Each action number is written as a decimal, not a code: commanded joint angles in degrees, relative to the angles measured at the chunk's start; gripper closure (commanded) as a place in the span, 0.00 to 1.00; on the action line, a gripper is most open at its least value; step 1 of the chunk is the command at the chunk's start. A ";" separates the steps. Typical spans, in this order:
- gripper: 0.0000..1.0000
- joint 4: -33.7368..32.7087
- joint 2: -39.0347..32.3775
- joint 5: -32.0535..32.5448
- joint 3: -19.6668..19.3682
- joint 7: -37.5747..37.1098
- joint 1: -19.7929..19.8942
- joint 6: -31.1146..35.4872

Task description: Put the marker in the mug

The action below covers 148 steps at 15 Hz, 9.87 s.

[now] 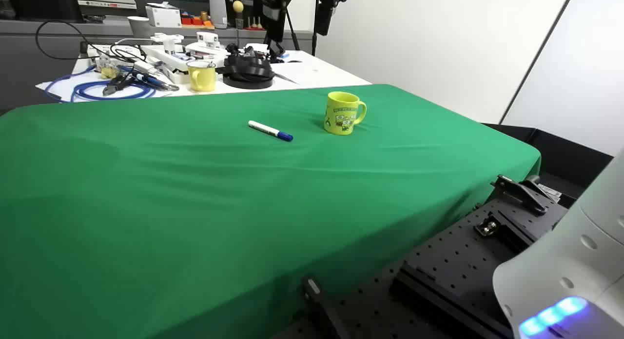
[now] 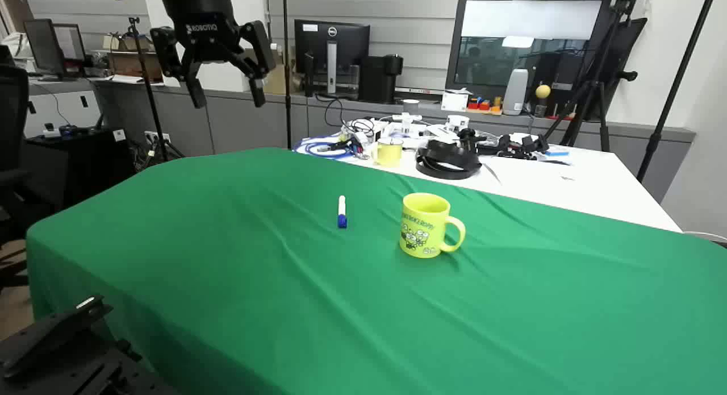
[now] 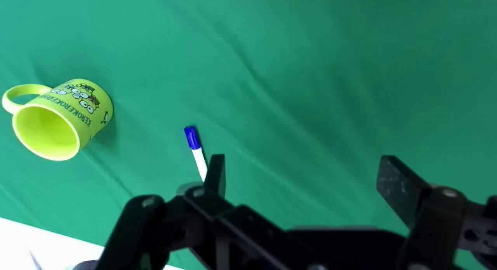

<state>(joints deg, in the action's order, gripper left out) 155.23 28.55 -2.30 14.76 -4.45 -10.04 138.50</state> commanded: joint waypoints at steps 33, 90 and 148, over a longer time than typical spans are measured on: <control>0.00 -51.57 -50.79 3.62 -7.39 41.91 6.40 -8.11; 0.00 -44.94 -64.56 6.17 -9.01 23.66 7.05 8.58; 0.96 -57.49 -56.49 47.14 -14.78 28.01 3.78 -40.51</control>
<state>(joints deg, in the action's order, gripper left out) 101.05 -25.70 42.74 -0.86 21.87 -7.14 101.92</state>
